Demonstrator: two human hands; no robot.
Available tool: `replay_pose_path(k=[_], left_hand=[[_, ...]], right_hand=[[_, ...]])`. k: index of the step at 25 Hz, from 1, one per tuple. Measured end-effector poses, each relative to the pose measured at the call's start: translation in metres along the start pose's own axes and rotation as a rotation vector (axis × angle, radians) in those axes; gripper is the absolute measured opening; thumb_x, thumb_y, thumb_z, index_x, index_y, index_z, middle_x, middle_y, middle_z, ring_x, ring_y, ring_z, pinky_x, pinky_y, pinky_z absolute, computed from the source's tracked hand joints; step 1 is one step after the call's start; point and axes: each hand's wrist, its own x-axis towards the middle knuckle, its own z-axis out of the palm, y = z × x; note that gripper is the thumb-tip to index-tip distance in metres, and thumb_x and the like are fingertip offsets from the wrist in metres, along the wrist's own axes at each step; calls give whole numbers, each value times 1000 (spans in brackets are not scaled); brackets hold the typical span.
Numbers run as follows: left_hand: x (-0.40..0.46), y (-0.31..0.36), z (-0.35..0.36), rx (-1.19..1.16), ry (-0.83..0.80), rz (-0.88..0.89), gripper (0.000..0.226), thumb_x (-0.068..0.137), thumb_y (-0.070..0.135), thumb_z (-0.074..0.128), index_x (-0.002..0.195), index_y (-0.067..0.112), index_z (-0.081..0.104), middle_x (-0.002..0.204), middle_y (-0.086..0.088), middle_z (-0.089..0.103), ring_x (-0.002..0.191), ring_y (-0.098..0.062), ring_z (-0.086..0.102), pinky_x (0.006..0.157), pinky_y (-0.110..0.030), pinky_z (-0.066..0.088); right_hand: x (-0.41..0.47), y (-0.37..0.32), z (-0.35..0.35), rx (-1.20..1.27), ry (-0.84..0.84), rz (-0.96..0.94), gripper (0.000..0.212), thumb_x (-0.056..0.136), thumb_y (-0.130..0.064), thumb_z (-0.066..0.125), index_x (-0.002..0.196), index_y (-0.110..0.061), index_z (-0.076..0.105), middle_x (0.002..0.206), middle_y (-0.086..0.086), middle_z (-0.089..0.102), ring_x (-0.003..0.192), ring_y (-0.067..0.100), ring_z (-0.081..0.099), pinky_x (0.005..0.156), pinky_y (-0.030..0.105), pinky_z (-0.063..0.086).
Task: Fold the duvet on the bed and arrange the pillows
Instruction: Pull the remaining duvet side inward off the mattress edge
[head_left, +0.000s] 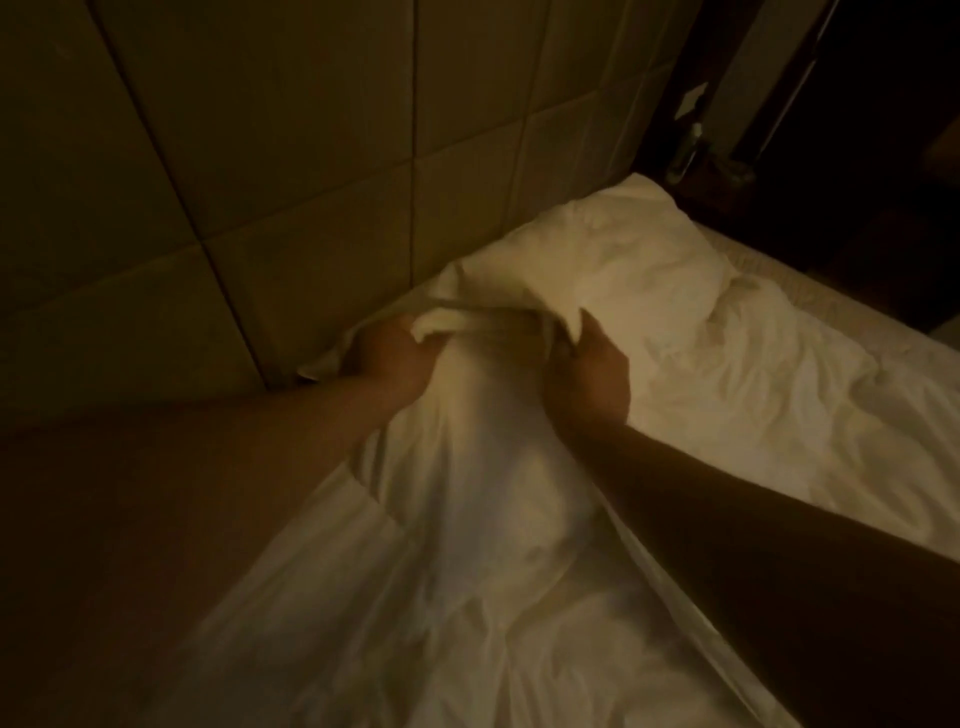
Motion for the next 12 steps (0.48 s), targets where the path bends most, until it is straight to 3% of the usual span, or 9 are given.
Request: replay_pose_path(k=[2, 4, 5, 6, 8, 9, 12], left_hand=[[25, 1, -27, -79, 146, -40, 45, 91, 45, 62, 116, 8, 64, 117, -18, 65, 111, -36, 59, 83, -34, 43], [37, -6, -33, -61, 229, -91, 47, 93, 44, 58, 119, 5, 60, 122, -19, 62, 115, -38, 56, 89, -36, 42], [37, -10, -32, -19, 226, -126, 47, 94, 42, 55, 122, 4, 57, 127, -21, 59, 118, -40, 53, 96, -39, 42], [36, -17, -31, 38, 227, -177, 46, 96, 39, 50, 124, 4, 55, 131, -22, 55, 122, -41, 49, 101, -42, 39], [30, -45, -35, 161, 173, -251, 48, 96, 39, 38, 128, 7, 54, 136, -20, 51, 127, -41, 44, 107, -45, 35], [19, -63, -41, 206, 103, -235, 55, 93, 44, 30, 129, 10, 54, 138, -18, 49, 128, -40, 42, 108, -46, 34], [-42, -124, -57, 292, -71, -187, 63, 93, 52, 31, 140, 14, 45, 144, -17, 44, 132, -38, 38, 110, -46, 29]], right_hand=[[-3, -18, -5, 260, 88, 25, 38, 101, -26, 42, 138, -21, 52, 130, 5, 59, 119, 24, 55, 105, 33, 41], [-19, -29, 4, 362, 121, -24, 44, 100, -20, 41, 144, -22, 45, 139, 4, 53, 127, 20, 48, 111, 30, 34], [-27, -28, 17, 276, 79, -125, 48, 99, -24, 40, 148, -23, 39, 146, 5, 47, 132, 21, 42, 113, 32, 30], [-31, -23, 32, 95, -68, -247, 53, 98, -32, 38, 151, -25, 32, 152, 5, 38, 139, 23, 34, 116, 39, 26], [-38, -9, 55, -342, -527, -316, 63, 96, -50, 39, 153, -31, 19, 162, 5, 15, 147, 30, 14, 116, 54, 21], [-44, 0, 60, -466, -661, -299, 68, 95, -53, 42, 154, -31, 15, 163, 5, 6, 149, 32, 6, 117, 55, 18], [-82, 22, 51, -470, -595, -372, 74, 95, -48, 47, 155, -24, 11, 163, 9, -1, 150, 32, -2, 120, 50, 12]])
